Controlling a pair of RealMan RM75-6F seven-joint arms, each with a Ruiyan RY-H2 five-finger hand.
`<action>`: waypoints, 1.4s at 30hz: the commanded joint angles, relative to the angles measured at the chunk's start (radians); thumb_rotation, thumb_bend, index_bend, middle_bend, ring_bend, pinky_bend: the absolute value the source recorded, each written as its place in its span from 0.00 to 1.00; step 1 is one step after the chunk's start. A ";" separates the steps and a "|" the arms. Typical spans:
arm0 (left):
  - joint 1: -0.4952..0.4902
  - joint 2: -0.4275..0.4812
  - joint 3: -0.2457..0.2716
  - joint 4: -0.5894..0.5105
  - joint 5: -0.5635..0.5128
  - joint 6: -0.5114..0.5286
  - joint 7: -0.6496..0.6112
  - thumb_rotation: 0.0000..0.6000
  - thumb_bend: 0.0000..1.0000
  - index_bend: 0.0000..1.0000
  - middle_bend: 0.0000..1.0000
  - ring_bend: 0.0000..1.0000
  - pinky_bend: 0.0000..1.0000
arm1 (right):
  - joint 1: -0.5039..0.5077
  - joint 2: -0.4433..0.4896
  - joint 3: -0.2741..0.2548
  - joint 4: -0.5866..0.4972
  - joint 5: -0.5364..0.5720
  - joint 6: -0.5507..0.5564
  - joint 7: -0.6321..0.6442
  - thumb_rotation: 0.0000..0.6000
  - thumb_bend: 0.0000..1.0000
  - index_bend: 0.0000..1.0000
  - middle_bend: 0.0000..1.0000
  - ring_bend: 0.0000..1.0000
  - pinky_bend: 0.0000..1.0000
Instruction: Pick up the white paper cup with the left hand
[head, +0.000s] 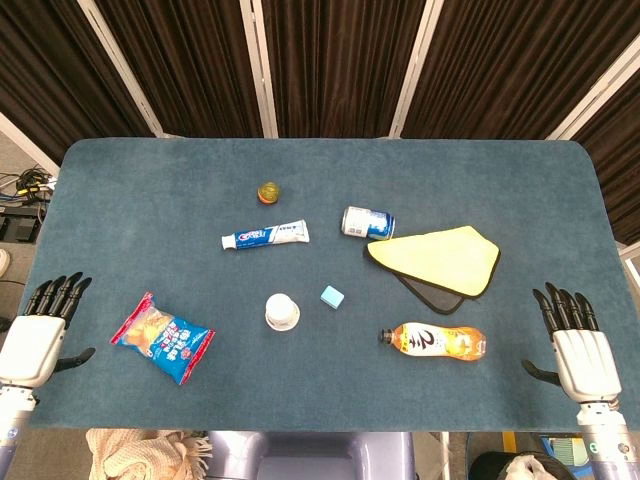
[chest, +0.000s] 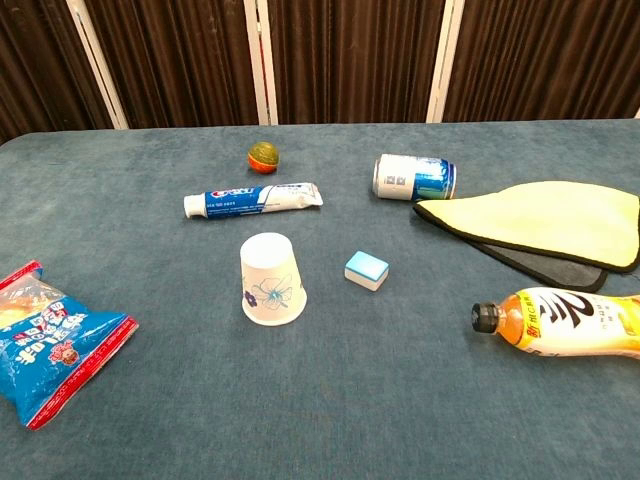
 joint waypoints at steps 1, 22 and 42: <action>0.008 -0.015 0.007 0.025 0.027 0.025 -0.023 1.00 0.00 0.00 0.02 0.00 0.07 | -0.001 -0.004 -0.007 0.007 -0.008 -0.001 0.004 1.00 0.02 0.00 0.00 0.00 0.00; -0.229 -0.213 -0.114 -0.073 0.028 -0.204 0.311 1.00 0.18 0.31 0.03 0.00 0.07 | -0.017 0.036 -0.007 -0.009 -0.020 0.028 0.053 1.00 0.02 0.00 0.00 0.00 0.00; -0.455 -0.503 -0.171 -0.157 -0.260 -0.402 0.817 1.00 0.12 0.27 0.00 0.00 0.07 | -0.027 0.067 0.004 0.000 0.000 0.036 0.093 1.00 0.02 0.00 0.00 0.00 0.00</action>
